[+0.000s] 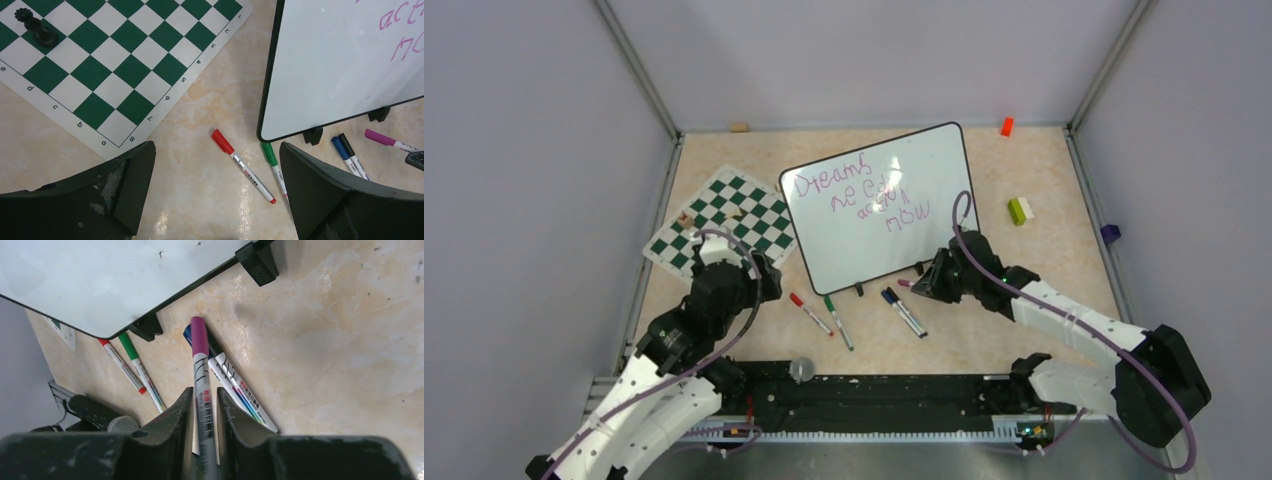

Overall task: Write a sentence on the whiteboard
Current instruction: Place the whiteboard marker at the center of the board, then reset both arms

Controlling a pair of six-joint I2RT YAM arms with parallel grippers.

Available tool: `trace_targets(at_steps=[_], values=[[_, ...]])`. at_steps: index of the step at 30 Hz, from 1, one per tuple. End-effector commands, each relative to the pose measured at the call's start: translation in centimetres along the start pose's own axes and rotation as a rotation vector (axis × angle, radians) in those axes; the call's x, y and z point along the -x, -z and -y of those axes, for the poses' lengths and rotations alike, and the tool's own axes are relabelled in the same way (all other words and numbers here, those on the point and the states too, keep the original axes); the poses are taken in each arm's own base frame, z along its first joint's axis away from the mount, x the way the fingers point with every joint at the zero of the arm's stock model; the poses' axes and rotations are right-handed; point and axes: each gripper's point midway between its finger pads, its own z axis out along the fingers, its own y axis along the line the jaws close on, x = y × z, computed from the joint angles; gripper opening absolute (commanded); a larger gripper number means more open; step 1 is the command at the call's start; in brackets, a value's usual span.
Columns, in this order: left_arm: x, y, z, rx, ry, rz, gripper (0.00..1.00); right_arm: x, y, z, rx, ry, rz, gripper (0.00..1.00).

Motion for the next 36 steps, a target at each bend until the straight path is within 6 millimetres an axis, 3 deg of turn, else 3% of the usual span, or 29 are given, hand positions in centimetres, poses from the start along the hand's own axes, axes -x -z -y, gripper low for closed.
trace_targets(at_steps=[1,2,4,7,14,23,26,30,34,36], values=[[1.3,0.1,-0.6,0.031,0.042,0.073,0.99,1.1,-0.1,-0.2,0.001,0.005,0.044,0.45],[1.2,0.1,-0.7,0.032,0.038,0.072,0.99,1.1,0.0,-0.2,-0.003,0.009,0.043,0.58],[1.0,-0.1,-0.8,0.034,0.028,0.069,0.99,1.3,0.4,-0.2,-0.007,0.013,0.054,0.72],[0.8,-0.2,-0.7,0.029,0.018,0.065,0.99,1.8,1.4,0.1,-0.025,0.024,0.088,0.82],[1.4,-0.7,-0.7,0.031,-0.011,0.102,0.99,4.2,4.3,1.9,-0.141,0.095,0.222,0.83],[2.1,-2.9,-1.2,0.064,-0.157,0.184,0.99,12.3,10.1,6.0,-0.467,0.269,0.625,0.83],[2.4,-3.8,-1.8,0.112,-0.217,0.188,0.99,14.6,11.6,8.2,-0.551,0.242,0.701,0.82],[2.6,-5.7,-4.0,0.212,-0.213,0.184,0.99,17.4,13.2,11.9,-0.568,0.116,0.836,0.82],[3.6,-8.0,-8.2,0.273,-0.083,0.236,0.99,19.1,14.0,14.1,-0.600,0.239,1.048,0.82],[4.3,-8.9,-8.7,0.275,-0.128,0.302,0.99,18.9,13.1,15.0,-0.601,0.299,1.094,0.81]])
